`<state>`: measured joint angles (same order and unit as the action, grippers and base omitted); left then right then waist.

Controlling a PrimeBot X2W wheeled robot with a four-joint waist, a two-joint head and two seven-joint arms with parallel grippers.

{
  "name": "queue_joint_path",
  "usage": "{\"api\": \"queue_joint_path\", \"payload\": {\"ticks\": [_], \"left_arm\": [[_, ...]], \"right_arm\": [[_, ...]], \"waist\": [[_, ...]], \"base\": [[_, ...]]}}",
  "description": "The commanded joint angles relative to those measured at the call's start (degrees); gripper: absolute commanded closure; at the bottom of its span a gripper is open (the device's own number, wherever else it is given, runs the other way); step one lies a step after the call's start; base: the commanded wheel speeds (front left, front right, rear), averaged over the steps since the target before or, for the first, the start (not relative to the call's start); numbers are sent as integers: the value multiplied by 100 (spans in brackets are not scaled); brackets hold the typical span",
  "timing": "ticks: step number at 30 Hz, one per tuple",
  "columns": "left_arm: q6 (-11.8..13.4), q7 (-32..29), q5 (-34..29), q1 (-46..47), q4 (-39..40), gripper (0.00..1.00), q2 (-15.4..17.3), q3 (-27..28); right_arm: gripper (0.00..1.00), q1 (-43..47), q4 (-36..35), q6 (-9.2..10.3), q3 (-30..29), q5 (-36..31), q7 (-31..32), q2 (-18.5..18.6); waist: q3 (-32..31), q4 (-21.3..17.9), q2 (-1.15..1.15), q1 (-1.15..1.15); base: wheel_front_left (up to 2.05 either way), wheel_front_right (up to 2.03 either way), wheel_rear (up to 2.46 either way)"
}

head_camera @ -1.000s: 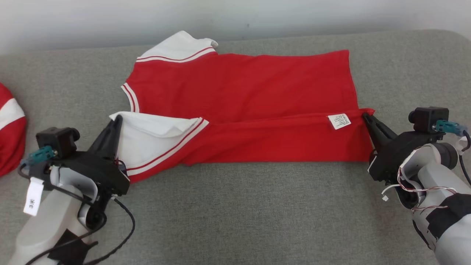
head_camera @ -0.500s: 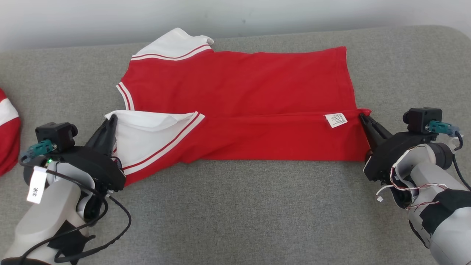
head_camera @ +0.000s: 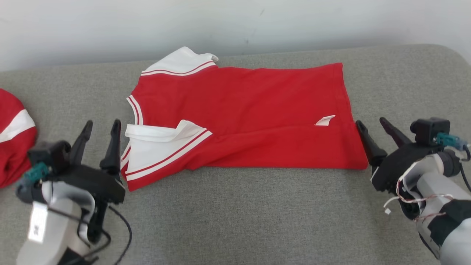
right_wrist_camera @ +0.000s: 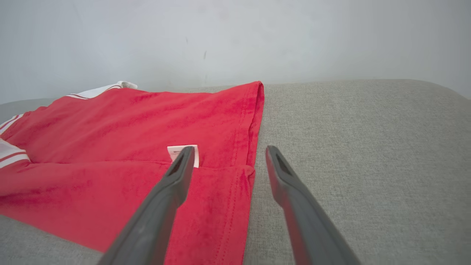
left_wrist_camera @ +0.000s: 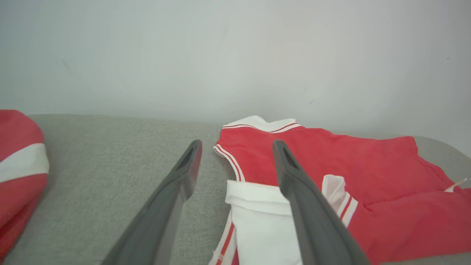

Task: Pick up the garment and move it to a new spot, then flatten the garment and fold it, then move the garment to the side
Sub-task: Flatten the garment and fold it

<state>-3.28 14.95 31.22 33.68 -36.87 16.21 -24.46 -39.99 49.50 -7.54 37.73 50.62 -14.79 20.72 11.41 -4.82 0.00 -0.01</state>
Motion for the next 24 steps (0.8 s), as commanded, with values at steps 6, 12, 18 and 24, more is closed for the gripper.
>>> {"api": "queue_joint_path", "payload": {"ticks": [6, 12, 18, 24], "left_arm": [[89, 35, -670, -940, 632, 0, -216, 364], [28, 35, -946, -1421, 821, 0, -417, 634], [-106, 35, -1134, -1557, 489, 0, -513, 758], [-184, 36, -1230, -1497, 167, 0, -618, 788]], "right_arm": [[0, 572, -312, 11, -299, -302, -41, 120], [0, 1032, -545, 11, -770, -702, -43, 91], [0, 1224, -475, 11, -1009, -1003, -43, -96], [0, 1244, -340, 11, -1086, -1074, -44, -267]], "waist": [[-272, 38, 0, 1], [-360, 85, 0, 1], [-311, 61, 0, 1], [-253, 51, 0, 1]], "base": [[0, 0, 0], [0, 0, 0], [0, 0, 0], [0, 0, 0]]}}
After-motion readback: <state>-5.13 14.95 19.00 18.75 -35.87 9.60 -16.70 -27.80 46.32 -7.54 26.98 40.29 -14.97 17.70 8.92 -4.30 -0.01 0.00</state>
